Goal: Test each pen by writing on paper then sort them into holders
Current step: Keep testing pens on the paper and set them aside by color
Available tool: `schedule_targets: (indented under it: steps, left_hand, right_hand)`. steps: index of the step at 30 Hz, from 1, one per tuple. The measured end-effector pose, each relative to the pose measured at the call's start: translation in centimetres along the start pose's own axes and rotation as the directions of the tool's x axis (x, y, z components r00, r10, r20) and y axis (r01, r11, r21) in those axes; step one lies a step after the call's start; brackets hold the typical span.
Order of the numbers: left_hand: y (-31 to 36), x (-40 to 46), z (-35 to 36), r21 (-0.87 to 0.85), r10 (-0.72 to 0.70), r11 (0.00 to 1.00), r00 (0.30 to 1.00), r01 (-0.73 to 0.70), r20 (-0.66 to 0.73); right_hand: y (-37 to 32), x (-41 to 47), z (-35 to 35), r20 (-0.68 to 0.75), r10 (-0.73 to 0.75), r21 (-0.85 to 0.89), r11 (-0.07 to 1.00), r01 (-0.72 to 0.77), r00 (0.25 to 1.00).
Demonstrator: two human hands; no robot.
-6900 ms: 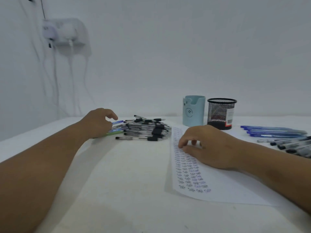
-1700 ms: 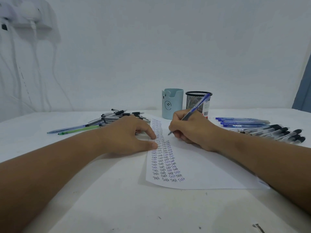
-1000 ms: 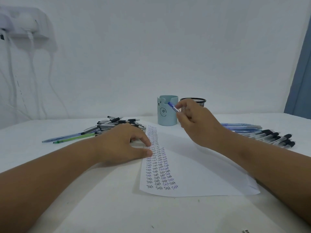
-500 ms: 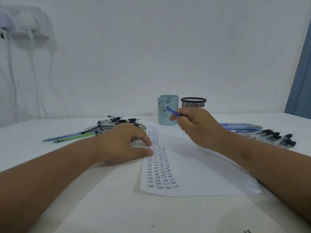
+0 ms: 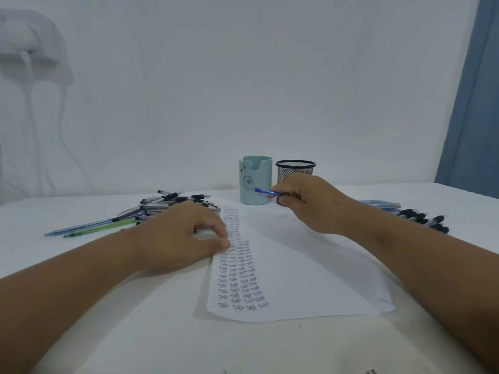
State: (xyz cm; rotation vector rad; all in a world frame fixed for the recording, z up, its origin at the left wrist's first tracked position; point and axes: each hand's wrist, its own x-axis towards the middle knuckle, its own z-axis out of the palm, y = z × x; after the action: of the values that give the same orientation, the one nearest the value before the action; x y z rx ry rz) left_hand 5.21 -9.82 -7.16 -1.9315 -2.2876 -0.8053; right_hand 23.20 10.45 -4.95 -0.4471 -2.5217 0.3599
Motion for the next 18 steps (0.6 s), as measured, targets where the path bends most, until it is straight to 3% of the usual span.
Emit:
schedule_targets:
  steps: [3, 7, 11, 18]
  left_hand:
    - [-0.1, -0.1, 0.2, -0.037, 0.012, 0.999, 0.997, -0.015, -0.080]
    - [-0.3, 0.1, 0.2, -0.020, 0.027, 0.999, 0.999, -0.028, -0.042]
    - [-0.5, 0.0, 0.1, 0.006, 0.051, 0.999, 0.998, -0.050, -0.040]
    - [0.2, -0.4, 0.3, -0.029, 0.036, 0.999, 0.996, -0.039, -0.077]
  right_hand:
    - [2.9, 0.1, -2.7, -0.055, 0.099, -0.015, 0.995, -0.100, 0.994]
    - [7.2, -0.6, -6.4, -0.143, 0.223, -0.153, 0.958, -0.244, 0.964]
    - [9.8, -1.4, -6.9, -0.100, 0.336, -0.262, 0.899, -0.351, 0.937]
    - [11.3, -0.9, -5.4, -0.051, 0.397, -0.303, 0.868, -0.393, 0.917]
